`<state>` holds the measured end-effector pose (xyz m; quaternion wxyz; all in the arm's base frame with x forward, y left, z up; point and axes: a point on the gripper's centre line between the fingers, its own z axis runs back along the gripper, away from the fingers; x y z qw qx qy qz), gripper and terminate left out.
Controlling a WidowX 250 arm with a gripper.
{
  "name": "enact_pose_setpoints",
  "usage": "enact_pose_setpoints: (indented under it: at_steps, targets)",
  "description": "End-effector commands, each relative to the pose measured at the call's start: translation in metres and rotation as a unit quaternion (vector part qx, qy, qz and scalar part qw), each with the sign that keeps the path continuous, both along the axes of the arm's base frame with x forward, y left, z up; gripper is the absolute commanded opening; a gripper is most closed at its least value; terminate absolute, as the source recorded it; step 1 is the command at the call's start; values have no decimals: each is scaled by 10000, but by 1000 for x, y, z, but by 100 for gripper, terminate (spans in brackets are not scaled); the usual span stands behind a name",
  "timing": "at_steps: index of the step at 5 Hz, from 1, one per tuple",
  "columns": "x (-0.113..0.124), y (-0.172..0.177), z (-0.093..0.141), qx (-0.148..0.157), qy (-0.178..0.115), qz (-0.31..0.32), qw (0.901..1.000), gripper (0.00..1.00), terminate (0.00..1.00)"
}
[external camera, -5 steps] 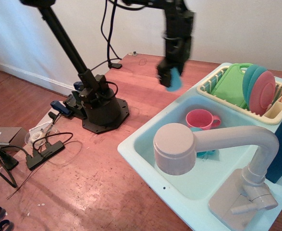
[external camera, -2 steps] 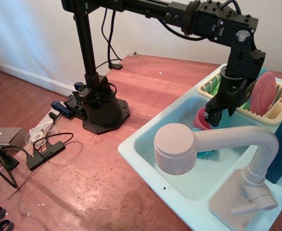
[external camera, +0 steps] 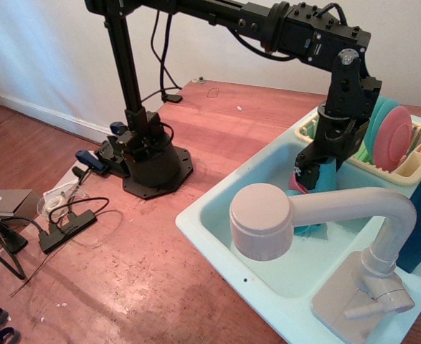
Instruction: Put cup from anywhere into sink
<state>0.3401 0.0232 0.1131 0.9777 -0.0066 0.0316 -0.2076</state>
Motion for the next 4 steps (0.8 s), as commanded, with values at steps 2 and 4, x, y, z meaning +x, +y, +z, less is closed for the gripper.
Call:
enact_pose_setpoints:
  at_steps: [2, 4]
  targets:
    - [-33, 54, 119, 833, -22, 270, 9962, 100, 0]
    - [-67, 44, 110, 653, -103, 588, 9961, 100, 0]
